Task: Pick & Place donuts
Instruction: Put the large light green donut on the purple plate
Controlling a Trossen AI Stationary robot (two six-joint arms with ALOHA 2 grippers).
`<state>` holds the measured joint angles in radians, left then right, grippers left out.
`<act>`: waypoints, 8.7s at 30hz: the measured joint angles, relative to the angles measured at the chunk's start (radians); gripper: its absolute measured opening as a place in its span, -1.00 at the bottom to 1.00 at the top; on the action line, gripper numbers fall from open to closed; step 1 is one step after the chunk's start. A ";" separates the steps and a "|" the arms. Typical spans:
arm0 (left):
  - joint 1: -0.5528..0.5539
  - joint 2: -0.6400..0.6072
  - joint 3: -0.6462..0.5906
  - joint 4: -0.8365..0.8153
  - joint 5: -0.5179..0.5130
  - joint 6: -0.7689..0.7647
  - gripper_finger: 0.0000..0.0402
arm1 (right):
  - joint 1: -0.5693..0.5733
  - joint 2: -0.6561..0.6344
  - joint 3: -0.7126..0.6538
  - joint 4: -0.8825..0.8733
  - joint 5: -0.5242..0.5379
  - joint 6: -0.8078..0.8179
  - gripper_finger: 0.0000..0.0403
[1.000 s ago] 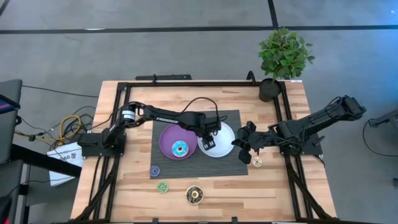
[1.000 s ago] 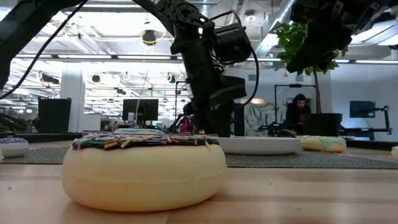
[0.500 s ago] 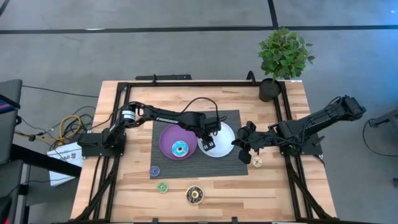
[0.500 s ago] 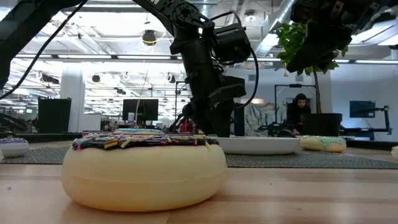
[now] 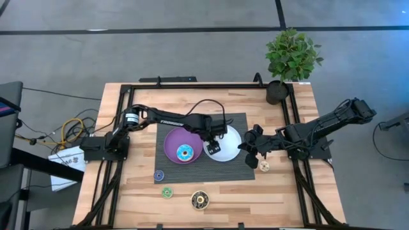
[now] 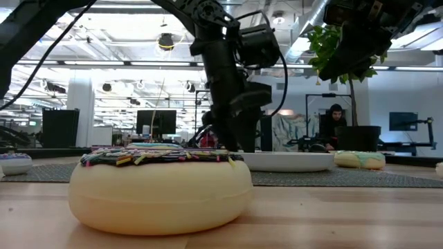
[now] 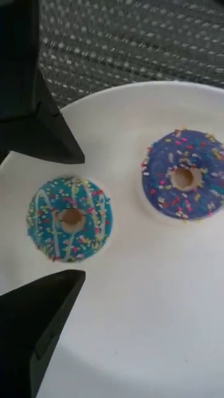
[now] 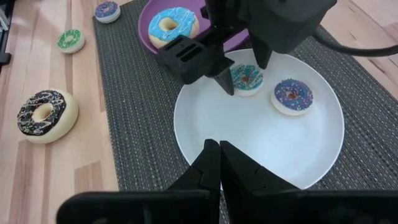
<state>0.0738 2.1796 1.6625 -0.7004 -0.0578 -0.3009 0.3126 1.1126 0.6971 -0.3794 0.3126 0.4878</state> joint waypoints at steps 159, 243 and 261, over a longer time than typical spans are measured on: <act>-0.073 -1.654 -1.209 0.421 -0.089 0.027 0.29 | -0.390 0.375 0.486 -0.680 0.010 0.669 -0.56; -0.073 -1.657 -1.209 0.401 -0.088 0.070 0.29 | -0.375 1.329 1.466 -0.660 -0.235 0.193 -0.28; -0.073 -1.657 -1.209 0.401 -0.088 0.069 0.29 | -0.378 1.329 1.465 -0.659 -0.268 0.199 0.02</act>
<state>0.0006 0.5228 0.4538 -0.2989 -0.1459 -0.2321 -0.0654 2.4413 2.1624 -1.0386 0.0445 0.6864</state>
